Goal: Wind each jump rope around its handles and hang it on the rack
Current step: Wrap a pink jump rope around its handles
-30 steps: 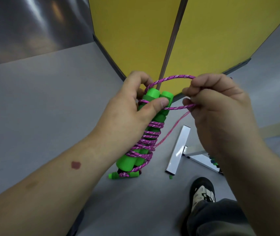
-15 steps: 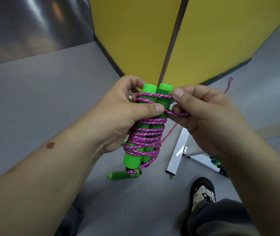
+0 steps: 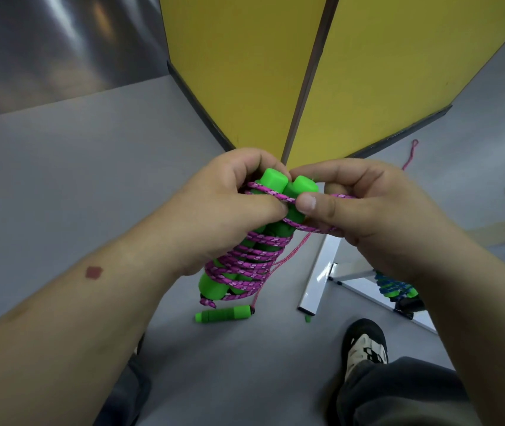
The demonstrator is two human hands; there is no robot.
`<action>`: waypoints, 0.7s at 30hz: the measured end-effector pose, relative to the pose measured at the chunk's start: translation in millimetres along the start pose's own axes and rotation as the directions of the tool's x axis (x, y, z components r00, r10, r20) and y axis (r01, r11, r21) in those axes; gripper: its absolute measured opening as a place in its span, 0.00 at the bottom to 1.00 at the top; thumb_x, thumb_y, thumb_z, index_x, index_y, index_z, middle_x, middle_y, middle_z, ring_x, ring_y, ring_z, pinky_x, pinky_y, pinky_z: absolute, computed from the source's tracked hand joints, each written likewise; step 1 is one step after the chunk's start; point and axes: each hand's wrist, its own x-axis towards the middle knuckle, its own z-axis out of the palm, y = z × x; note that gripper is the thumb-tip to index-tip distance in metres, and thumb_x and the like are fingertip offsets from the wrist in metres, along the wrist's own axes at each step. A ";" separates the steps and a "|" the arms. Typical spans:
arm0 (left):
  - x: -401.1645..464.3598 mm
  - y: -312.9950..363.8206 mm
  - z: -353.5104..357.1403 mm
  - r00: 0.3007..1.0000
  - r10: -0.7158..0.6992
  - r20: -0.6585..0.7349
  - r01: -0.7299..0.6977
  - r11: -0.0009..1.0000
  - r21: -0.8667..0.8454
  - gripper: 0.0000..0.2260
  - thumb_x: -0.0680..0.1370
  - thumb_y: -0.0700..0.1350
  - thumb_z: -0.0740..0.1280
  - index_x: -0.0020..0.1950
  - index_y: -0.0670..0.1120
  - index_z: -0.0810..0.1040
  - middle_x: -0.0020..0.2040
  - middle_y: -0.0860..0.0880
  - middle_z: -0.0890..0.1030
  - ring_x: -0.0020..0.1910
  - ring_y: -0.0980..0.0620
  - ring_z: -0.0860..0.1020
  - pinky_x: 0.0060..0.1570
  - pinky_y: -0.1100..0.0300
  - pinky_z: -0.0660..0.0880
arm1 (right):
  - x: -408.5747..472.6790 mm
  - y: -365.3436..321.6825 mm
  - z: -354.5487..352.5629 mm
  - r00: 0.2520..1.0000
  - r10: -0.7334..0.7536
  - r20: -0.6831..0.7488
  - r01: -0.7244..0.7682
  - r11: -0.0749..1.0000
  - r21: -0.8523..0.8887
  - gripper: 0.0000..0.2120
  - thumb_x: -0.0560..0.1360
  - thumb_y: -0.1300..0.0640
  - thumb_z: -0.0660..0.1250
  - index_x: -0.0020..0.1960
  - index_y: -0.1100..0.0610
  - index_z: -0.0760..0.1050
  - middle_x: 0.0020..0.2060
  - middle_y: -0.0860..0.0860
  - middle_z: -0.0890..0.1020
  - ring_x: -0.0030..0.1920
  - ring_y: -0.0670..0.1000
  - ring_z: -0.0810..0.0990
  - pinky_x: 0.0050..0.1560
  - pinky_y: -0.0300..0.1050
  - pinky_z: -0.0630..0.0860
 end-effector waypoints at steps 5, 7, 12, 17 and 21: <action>0.6 5.4 -3.8 0.998 -0.041 0.042 0.048 0.983 -0.175 0.12 0.67 0.37 0.72 0.49 0.47 0.80 0.40 0.48 0.82 0.39 0.50 0.82 0.38 0.57 0.78 | 0.5 -4.0 2.2 0.998 0.013 -0.069 0.000 0.981 0.195 0.11 0.65 0.59 0.74 0.48 0.56 0.86 0.29 0.57 0.69 0.26 0.47 0.73 0.37 0.42 0.79; -0.3 7.8 -4.5 0.997 -0.044 0.069 0.060 0.964 -0.258 0.13 0.68 0.36 0.72 0.50 0.47 0.79 0.41 0.48 0.82 0.39 0.49 0.82 0.37 0.58 0.79 | 1.4 -4.8 3.0 0.997 0.038 -0.073 -0.015 0.955 0.296 0.09 0.66 0.59 0.73 0.46 0.56 0.86 0.30 0.56 0.69 0.26 0.46 0.71 0.41 0.47 0.82; -1.8 11.4 -5.4 0.990 -0.061 0.129 0.111 0.897 -0.429 0.09 0.72 0.40 0.72 0.50 0.48 0.79 0.42 0.47 0.83 0.38 0.50 0.81 0.38 0.59 0.79 | 1.4 -4.9 5.9 0.993 0.110 -0.042 -0.080 0.892 0.446 0.03 0.68 0.58 0.71 0.41 0.55 0.83 0.30 0.50 0.74 0.26 0.44 0.70 0.38 0.45 0.81; -1.8 10.4 -6.7 0.987 -0.090 0.135 0.143 0.880 -0.452 0.06 0.74 0.42 0.69 0.51 0.47 0.80 0.42 0.46 0.83 0.37 0.50 0.81 0.34 0.59 0.78 | 0.2 -4.7 -4.5 0.996 0.084 0.023 -0.086 0.911 0.403 0.07 0.69 0.61 0.70 0.47 0.58 0.83 0.31 0.53 0.77 0.29 0.46 0.75 0.43 0.49 0.83; 1.3 6.5 -6.8 0.991 -0.110 0.071 0.128 0.923 -0.362 0.10 0.70 0.37 0.69 0.50 0.44 0.81 0.41 0.44 0.82 0.37 0.50 0.81 0.34 0.61 0.78 | -0.8 -2.5 -5.0 0.999 0.021 -0.027 -0.011 0.950 0.311 0.10 0.68 0.64 0.71 0.48 0.58 0.84 0.32 0.55 0.74 0.32 0.48 0.78 0.46 0.56 0.83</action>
